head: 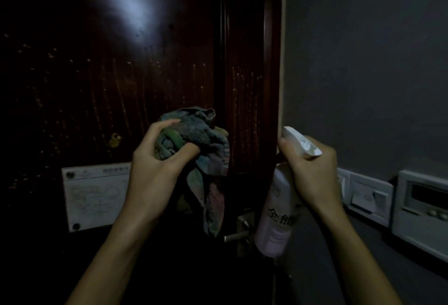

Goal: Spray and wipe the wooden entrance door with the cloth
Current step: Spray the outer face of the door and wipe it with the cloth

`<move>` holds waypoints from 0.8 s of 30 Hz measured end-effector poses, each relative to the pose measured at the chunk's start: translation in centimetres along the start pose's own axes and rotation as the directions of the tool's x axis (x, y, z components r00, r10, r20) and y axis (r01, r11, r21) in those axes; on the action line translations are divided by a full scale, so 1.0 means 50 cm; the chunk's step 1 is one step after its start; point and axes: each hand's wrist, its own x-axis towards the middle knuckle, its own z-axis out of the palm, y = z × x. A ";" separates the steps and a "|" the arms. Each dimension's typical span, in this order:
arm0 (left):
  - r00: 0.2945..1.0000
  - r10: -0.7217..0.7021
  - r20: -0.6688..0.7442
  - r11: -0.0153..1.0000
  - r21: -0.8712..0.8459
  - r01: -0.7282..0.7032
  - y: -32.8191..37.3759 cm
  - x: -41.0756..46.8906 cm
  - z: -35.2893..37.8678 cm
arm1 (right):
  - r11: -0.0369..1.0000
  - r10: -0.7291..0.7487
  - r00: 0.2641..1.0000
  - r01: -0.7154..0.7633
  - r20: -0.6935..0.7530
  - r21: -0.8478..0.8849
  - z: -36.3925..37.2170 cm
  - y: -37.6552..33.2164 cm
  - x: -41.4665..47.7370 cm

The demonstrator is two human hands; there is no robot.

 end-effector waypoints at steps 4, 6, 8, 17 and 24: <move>1.000 -0.026 -0.002 0.999 0.020 0.026 -0.017 0.001 0.041 | 0.998 -0.056 0.998 0.056 0.019 0.028 -0.013 0.048 0.025; 1.000 -0.025 -0.009 0.999 0.034 0.025 -0.025 0.005 0.051 | 0.996 -0.046 0.999 0.046 0.008 0.073 -0.014 0.066 0.034; 0.999 -0.027 -0.016 0.998 0.054 0.028 -0.031 0.007 0.056 | 0.994 -0.027 1.000 0.026 0.008 0.103 -0.012 0.083 0.041; 0.999 0.010 -0.044 0.996 0.088 -0.006 -0.063 0.025 0.055 | 0.981 -0.015 1.000 0.019 -0.024 0.192 0.010 0.122 0.046; 0.999 0.016 -0.040 0.996 0.084 -0.013 -0.076 0.037 0.053 | 0.982 -0.018 1.000 0.022 -0.023 0.188 0.024 0.138 0.055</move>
